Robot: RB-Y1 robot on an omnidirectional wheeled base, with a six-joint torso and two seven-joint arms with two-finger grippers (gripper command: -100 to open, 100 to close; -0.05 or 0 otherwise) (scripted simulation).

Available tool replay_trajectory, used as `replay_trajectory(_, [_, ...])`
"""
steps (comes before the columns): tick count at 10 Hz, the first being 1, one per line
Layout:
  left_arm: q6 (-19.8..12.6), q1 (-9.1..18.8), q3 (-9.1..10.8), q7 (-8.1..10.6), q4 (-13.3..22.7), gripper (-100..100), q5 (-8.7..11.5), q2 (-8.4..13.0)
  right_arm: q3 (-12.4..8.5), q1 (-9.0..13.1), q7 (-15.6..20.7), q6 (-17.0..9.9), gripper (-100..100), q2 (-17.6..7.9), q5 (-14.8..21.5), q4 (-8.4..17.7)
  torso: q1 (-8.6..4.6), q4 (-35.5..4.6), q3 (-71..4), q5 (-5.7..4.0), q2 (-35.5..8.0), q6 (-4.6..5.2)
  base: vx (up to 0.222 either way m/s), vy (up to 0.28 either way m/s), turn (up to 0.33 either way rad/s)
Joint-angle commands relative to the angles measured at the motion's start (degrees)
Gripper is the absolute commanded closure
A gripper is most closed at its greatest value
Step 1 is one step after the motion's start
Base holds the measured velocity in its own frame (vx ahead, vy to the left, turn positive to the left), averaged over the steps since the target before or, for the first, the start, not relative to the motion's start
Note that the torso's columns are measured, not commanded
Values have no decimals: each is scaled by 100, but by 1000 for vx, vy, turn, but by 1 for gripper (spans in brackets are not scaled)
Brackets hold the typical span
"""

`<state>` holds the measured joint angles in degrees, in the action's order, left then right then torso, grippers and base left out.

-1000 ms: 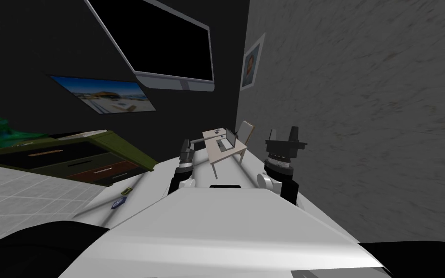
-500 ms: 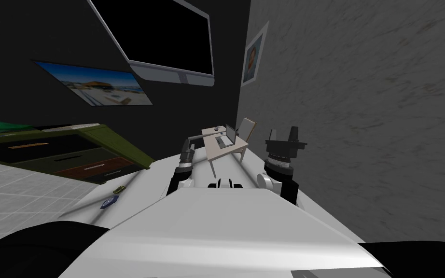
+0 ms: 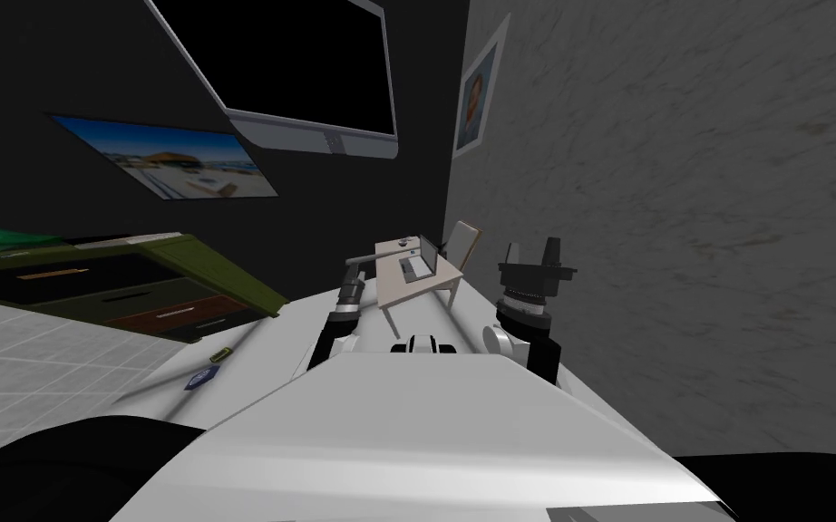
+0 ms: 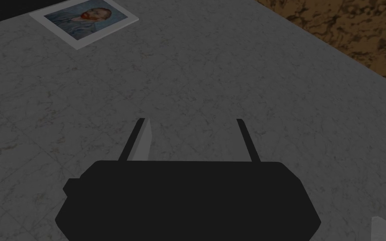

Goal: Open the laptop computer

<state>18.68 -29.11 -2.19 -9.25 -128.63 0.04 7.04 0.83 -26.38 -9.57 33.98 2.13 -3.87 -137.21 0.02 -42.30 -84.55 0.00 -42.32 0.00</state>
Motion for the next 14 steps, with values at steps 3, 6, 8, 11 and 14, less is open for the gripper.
replay_trajectory(3, [-490, 70, 183, -100, 17, -100, -16, 41, 0, 0, 0, 0, 0, 0, 0, 0, -5, 2, -5, -1, 10, 0, 116, -191, 76])
replay_trajectory(6, [-785, 125, 295, -161, 50, -100, -26, 18, 0, 0, 0, 0, 0, 0, 0, 0, 3, 0, -1, 0, 1, -1, 113, -198, 61])
replay_trajectory(8, [-967, 161, 364, -198, 75, -100, -33, -8, 0, 0, 0, 0, 0, 0, 0, 0, 10, -1, 2, 3, -4, -1, 94, -166, 67])
replay_trajectory(11, [-1302, 226, 491, -267, 122, -100, -45, -67, 0, 0, 0, 0, 0, 0, 0, 0, -13, 3, -8, -4, 14, -1, 117, -201, 73])
replay_trajectory(14, [-1628, 286, 615, -335, 154, -100, -57, -68, 0, 0, 0, 0, 0, 0, 0, 0, 9, -2, 4, 3, -7, 0, 95, -194, 62])
